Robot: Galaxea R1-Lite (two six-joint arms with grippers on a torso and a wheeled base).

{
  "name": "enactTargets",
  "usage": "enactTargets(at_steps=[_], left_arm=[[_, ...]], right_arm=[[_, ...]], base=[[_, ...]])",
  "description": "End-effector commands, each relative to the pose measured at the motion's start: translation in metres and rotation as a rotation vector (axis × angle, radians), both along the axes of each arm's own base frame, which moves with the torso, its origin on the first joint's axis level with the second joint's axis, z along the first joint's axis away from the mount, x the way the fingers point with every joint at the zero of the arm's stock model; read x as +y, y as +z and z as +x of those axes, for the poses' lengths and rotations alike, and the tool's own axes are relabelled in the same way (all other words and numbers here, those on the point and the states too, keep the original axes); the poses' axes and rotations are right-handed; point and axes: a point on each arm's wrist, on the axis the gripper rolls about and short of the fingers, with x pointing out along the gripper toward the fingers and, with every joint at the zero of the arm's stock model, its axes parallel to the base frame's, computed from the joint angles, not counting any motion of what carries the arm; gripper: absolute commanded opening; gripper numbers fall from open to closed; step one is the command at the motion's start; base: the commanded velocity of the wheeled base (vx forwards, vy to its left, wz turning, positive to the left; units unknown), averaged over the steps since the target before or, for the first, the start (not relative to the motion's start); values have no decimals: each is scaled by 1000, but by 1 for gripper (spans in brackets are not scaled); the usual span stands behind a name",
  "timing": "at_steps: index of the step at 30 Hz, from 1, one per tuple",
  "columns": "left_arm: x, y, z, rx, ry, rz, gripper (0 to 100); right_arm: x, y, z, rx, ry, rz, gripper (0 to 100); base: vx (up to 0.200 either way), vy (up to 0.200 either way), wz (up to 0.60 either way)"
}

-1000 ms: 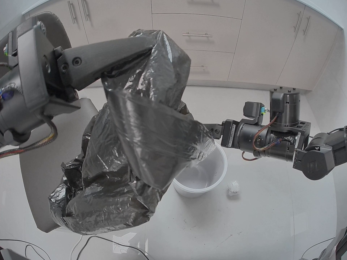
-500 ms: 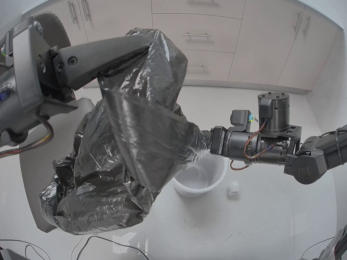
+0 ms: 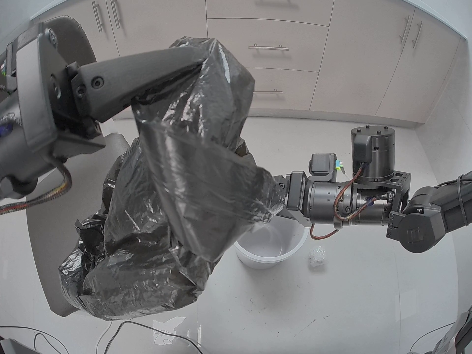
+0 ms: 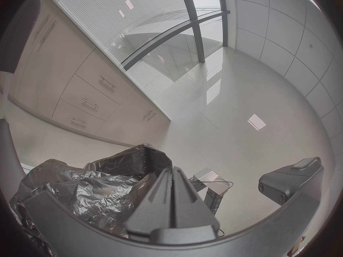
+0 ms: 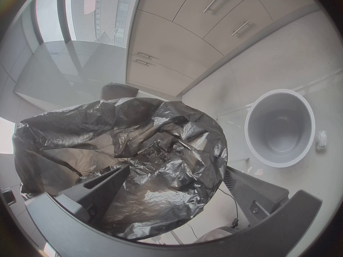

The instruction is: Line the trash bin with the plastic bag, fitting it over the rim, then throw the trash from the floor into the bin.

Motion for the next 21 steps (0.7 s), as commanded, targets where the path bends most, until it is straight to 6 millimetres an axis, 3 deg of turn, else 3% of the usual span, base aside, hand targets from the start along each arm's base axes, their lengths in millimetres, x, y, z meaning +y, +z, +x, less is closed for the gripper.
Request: enactTargets(at_steps=[1,6,7,21], left_arm=[[0,0,0,-1,0,-2,0],[0,0,0,-1,0,-2,0],[0,0,0,-1,0,-2,0],[3,-1,-5,-5,-17,-5,0]], right_arm=[[1,-2,0,4,4,-3,100],[2,-5,1,10,4,-8,100],[2,-5,1,10,4,-8,0],[-14,8,7,-24,-51,12,0]], base=[[0,0,0],[0,0,0],[0,0,0],[0,0,0]])
